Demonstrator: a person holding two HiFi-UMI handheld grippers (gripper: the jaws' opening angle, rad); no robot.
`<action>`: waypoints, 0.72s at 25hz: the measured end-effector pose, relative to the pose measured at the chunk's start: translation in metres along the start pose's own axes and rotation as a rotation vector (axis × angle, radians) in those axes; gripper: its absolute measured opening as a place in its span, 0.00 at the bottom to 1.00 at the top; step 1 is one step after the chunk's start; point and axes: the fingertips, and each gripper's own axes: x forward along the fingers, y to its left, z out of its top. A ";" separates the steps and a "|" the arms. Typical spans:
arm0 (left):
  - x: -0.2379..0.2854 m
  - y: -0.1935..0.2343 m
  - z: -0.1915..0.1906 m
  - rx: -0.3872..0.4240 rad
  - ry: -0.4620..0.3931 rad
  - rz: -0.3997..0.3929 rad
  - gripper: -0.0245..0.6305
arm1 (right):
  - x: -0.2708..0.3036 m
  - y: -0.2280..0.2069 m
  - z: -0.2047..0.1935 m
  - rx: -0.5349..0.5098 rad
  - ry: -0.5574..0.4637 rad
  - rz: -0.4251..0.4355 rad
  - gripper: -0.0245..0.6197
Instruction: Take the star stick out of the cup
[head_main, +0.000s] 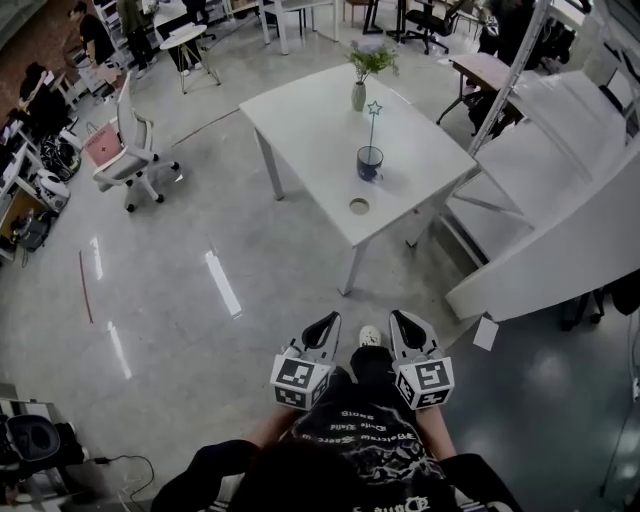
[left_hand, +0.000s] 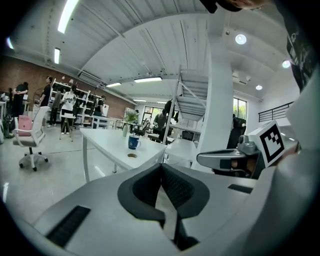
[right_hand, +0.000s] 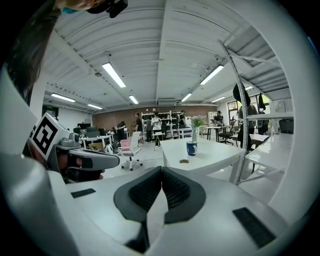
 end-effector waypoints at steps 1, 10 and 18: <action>0.004 0.000 0.000 -0.001 0.000 -0.005 0.07 | 0.000 -0.004 -0.001 0.002 0.003 -0.007 0.05; 0.072 0.005 0.019 0.008 0.003 0.017 0.07 | 0.042 -0.075 0.003 0.056 0.000 0.000 0.05; 0.168 0.041 0.054 -0.012 0.025 0.127 0.07 | 0.135 -0.160 0.036 0.063 0.000 0.106 0.05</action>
